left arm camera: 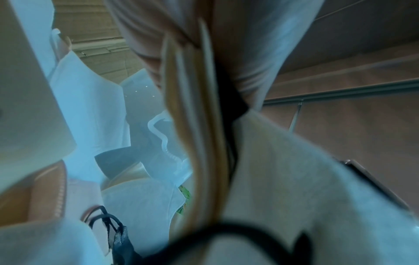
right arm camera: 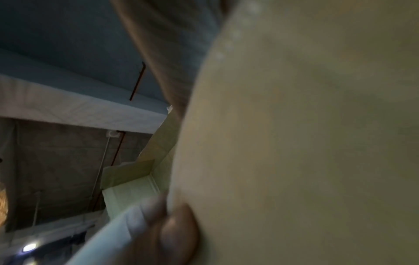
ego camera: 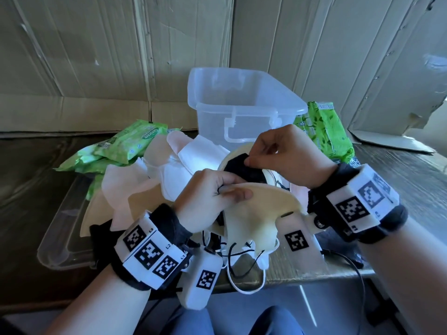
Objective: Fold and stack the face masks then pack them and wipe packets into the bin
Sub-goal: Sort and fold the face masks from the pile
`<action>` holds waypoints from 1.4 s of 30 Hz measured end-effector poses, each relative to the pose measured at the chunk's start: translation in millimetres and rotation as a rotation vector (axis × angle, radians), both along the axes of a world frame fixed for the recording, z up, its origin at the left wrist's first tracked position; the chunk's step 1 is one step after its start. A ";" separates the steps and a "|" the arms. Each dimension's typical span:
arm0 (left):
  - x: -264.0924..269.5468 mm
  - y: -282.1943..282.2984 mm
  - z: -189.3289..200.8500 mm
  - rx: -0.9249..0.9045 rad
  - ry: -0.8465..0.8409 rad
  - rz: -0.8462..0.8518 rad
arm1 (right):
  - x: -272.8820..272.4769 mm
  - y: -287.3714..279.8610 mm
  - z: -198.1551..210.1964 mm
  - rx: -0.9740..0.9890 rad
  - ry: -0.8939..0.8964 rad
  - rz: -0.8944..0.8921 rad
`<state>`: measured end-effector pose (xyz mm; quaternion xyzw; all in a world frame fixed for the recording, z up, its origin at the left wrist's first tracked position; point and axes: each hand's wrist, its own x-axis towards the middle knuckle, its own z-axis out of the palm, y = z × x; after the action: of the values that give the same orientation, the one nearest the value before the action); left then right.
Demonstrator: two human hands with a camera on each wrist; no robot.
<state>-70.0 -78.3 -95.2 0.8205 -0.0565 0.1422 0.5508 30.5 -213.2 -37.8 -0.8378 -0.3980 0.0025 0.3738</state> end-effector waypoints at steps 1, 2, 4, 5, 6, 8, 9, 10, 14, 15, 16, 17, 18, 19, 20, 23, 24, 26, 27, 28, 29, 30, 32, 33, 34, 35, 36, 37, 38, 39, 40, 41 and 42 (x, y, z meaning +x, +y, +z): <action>0.1 1.3 -0.2 0.005 -0.002 0.003 | 0.6 -0.1 2.1 0.014 -0.003 -0.002; -0.2 1.9 0.3 0.005 -0.001 0.005 | 2.2 -0.1 3.2 0.035 -0.011 -0.013; -0.9 2.5 1.7 -0.008 0.000 0.013 | 5.2 -0.4 3.9 0.082 -0.019 -0.048; -0.9 2.7 1.9 -0.017 -0.003 0.018 | 6.6 -1.1 3.7 0.105 -0.016 -0.074; -1.1 2.8 2.7 -0.030 -0.004 0.021 | 8.6 -2.5 3.2 0.138 -0.014 -0.113; -2.5 2.8 5.2 -0.062 -0.016 0.024 | 14.2 -7.6 2.2 0.240 -0.033 -0.206; -2.8 3.1 5.8 -0.077 -0.027 0.027 | 16.7 -11.1 3.0 0.296 -0.053 -0.241; -2.9 4.0 6.2 -0.095 -0.033 0.042 | 19.0 -15.0 4.2 0.341 -0.075 -0.267; 3.4 16.3 0.4 -0.167 -0.068 0.221 | 22.3 -35.0 16.9 0.449 -0.129 -0.285; 5.7 19.6 -1.0 -0.187 -0.096 0.270 | 20.0 -38.9 20.8 0.485 -0.120 -0.245; 7.2 21.5 -1.1 -0.194 -0.127 0.316 | 16.3 -41.3 24.3 0.523 -0.102 -0.188; 8.6 23.3 -1.6 -0.170 -0.165 0.360 | 12.6 -42.3 26.9 0.542 -0.082 -0.126; 8.9 23.8 -1.4 -0.137 -0.181 0.397 | 8.9 -41.9 27.9 0.526 -0.076 -0.074; 9.1 23.7 -0.6 -0.119 -0.184 0.407 | 4.3 -40.2 27.5 0.478 -0.072 -0.029; 8.6 21.8 1.3 -0.128 -0.180 0.388 | 0.6 -37.0 25.3 0.409 -0.063 0.021; 5.2 11.4 6.9 -0.138 -0.153 0.303 | -10.3 -20.5 12.0 0.189 -0.026 0.139; 3.5 7.5 9.5 -0.147 -0.146 0.287 | -11.6 -14.5 6.3 0.146 -0.035 0.145; -0.5 1.1 13.8 -0.223 -0.133 0.225 | -12.3 -4.7 -3.0 0.115 -0.054 0.132; -2.0 -1.2 15.0 -0.242 -0.130 0.184 | -12.0 -1.6 -6.1 0.122 -0.052 0.116; -3.6 -3.4 17.0 -0.249 -0.132 0.150 | -11.8 0.7 -7.8 0.137 -0.043 0.099; -3.2 -3.0 15.6 -0.247 -0.132 0.147 | -11.2 1.7 -8.7 0.158 -0.026 0.080; -2.2 -1.2 13.0 -0.248 -0.131 0.166 | -10.0 2.2 -9.5 0.183 -0.003 0.067; 2.1 2.4 7.6 -0.198 -0.137 0.230 | -7.5 1.0 -10.3 0.197 0.023 0.046; 3.2 4.3 5.7 -0.203 -0.139 0.262 | -6.0 -0.6 -10.4 0.174 0.017 0.033; 4.0 5.9 4.8 -0.226 -0.141 0.291 | -3.9 -3.2 -10.7 0.133 0.018 0.023; 4.4 6.9 4.2 -0.258 -0.144 0.311 | -2.3 -6.3 -10.6 0.082 0.039 0.017; 5.4 8.1 3.1 -0.290 -0.156 0.336 | -0.5 -9.4 -10.1 0.039 0.076 0.020; 6.1 9.2 2.2 -0.302 -0.171 0.361 | 1.3 -12.4 -9.8 0.017 0.105 0.022; 6.8 9.6 1.8 -0.310 -0.184 0.381 | 3.0 -15.2 -9.4 0.027 0.110 0.015; 7.3 10.0 1.8 -0.319 -0.192 0.391 | 4.0 -17.6 -8.2 0.074 0.089 -0.010; 7.7 9.9 2.9 -0.332 -0.195 0.392 | 4.9 -19.7 -6.6 0.149 0.063 -0.031; 7.2 9.5 4.3 -0.345 -0.197 0.378 | 5.5 -21.5 -4.5 0.226 0.056 -0.025; 6.8 9.3 5.4 -0.361 -0.194 0.358 | 4.7 -23.1 -1.7 0.274 0.076 0.013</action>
<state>-63.2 -69.1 -89.8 0.6884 0.0632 0.3230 0.6464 35.2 -236.3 -39.5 -0.7755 -0.3858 -0.0178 0.4994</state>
